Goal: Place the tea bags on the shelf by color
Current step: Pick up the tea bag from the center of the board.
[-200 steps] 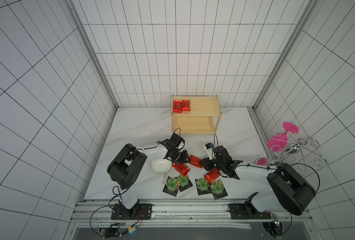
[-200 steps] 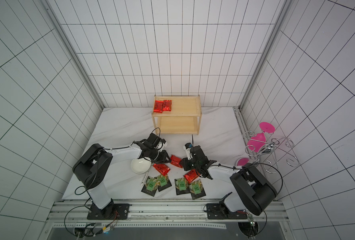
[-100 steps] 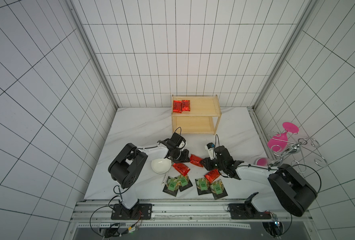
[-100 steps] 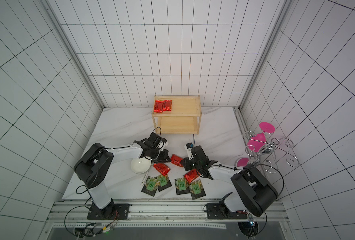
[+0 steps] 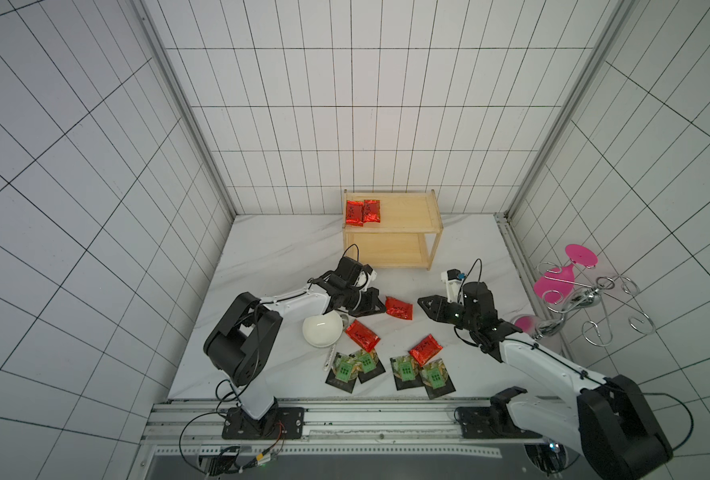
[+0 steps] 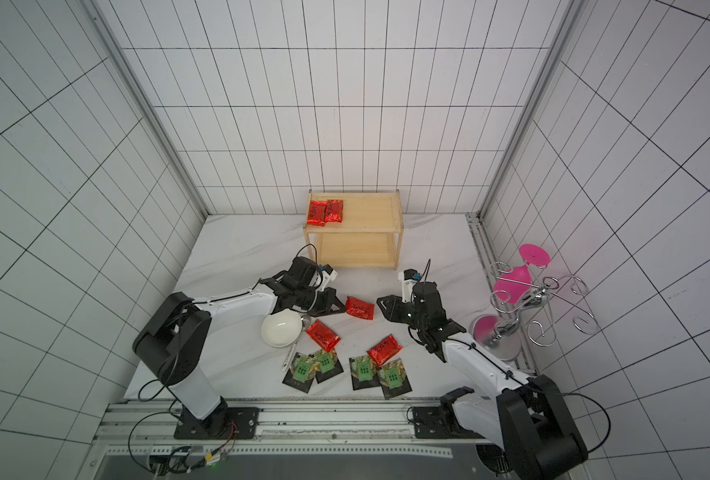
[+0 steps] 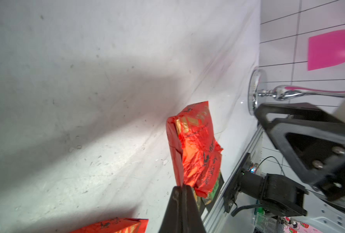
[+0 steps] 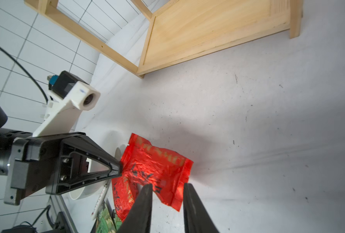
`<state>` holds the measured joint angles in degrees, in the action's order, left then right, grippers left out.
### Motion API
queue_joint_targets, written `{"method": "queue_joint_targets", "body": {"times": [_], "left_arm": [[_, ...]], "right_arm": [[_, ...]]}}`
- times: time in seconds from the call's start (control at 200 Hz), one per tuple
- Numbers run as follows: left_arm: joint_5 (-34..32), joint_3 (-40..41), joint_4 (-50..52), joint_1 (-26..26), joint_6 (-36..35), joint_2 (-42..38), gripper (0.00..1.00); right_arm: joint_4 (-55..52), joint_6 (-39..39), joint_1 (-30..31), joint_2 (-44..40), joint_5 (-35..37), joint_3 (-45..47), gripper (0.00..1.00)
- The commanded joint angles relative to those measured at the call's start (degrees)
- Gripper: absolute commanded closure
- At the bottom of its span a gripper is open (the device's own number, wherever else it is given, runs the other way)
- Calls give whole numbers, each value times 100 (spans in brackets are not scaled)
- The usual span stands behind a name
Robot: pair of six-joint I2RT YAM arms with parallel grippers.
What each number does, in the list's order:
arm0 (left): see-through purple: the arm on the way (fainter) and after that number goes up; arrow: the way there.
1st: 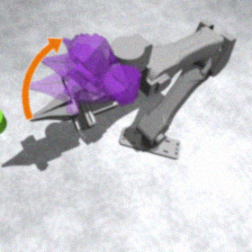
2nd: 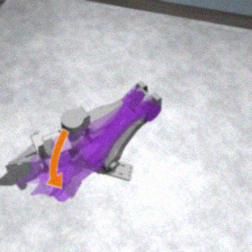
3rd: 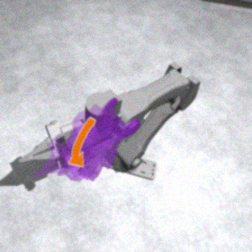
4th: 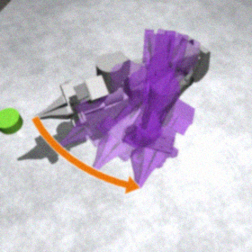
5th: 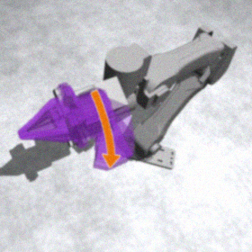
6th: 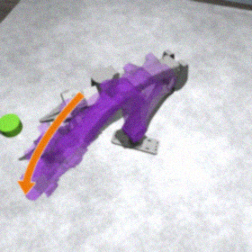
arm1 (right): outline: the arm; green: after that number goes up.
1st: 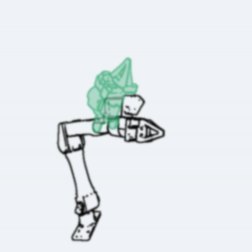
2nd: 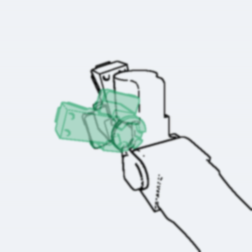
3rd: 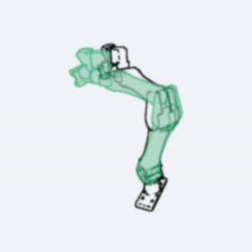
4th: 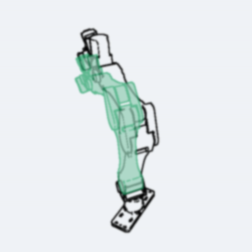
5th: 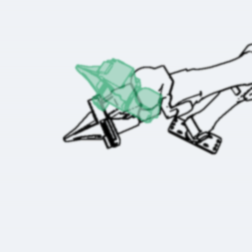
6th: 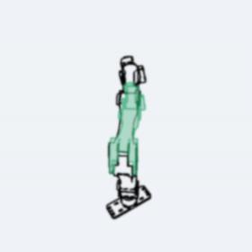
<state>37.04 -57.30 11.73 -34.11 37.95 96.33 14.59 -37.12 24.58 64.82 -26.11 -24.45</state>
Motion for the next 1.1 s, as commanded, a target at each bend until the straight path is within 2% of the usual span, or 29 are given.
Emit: {"method": "queue_joint_targets", "body": {"times": [0.0,0.07,0.175,0.32,0.56,1.095], "left_arm": [[353,146,-632,173,265,-269,100],[498,216,-879,227,389,-362,100],[549,218,-925,229,390,-516,100],[570,268,-980,251,392,-659,100],[697,386,-1367,297,640,-700,100],[744,473,-1663,282,854,-731,100]], "right_arm": [[702,-910,-421,223,-921,238,70],[1181,-1171,-621,513,-1326,215,70],[2267,-2073,-859,910,-1923,229,67],[3224,-2871,-1079,1096,-2264,281,64],[3716,-3238,-1106,1236,-2293,265,63],[4948,-3873,-763,2008,-2464,330,64]]}}
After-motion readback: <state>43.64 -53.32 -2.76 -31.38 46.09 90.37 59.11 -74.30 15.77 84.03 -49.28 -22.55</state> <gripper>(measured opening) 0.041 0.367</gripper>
